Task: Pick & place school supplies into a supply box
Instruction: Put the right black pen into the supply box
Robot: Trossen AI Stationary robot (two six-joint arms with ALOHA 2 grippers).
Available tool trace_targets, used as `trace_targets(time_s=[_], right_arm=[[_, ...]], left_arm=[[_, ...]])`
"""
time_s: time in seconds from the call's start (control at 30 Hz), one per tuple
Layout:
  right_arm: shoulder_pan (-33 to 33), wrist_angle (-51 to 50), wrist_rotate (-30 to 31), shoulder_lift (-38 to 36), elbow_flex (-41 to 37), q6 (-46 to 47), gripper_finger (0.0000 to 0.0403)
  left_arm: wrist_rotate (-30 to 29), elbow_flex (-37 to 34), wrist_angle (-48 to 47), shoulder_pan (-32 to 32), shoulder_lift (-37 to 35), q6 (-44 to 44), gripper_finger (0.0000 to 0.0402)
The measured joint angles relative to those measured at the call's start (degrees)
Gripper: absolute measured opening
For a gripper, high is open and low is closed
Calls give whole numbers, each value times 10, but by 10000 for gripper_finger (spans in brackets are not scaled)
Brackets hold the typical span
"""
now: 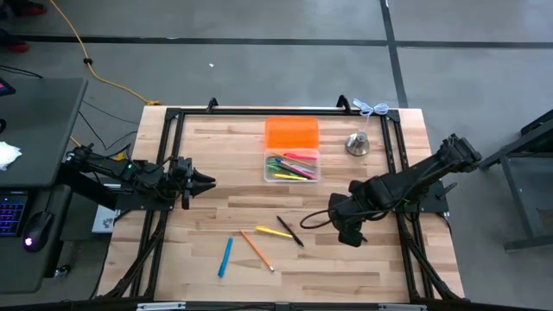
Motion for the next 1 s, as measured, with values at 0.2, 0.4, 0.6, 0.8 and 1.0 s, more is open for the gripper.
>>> trace_targets(time_s=[0.2, 0.4, 0.6, 0.8, 1.0], right_arm=[[-1, -19, 22, 0, -1, -4, 99], [-3, 53, -9, -19, -86, -4, 99], [-7, 124, -28, -38, -177, 20, 99], [-7, 238, -71, -45, -252, 27, 98], [-7, 299, -84, -45, -312, 30, 98]], left_arm=[[-4, 0, 0, 0, 0, -6, 133], [-4, 0, 1, 0, 0, -13, 134], [-5, 0, 1, 0, 0, -26, 134], [-4, 0, 1, 0, 0, -43, 134], [-4, 0, 1, 0, 0, -51, 134]])
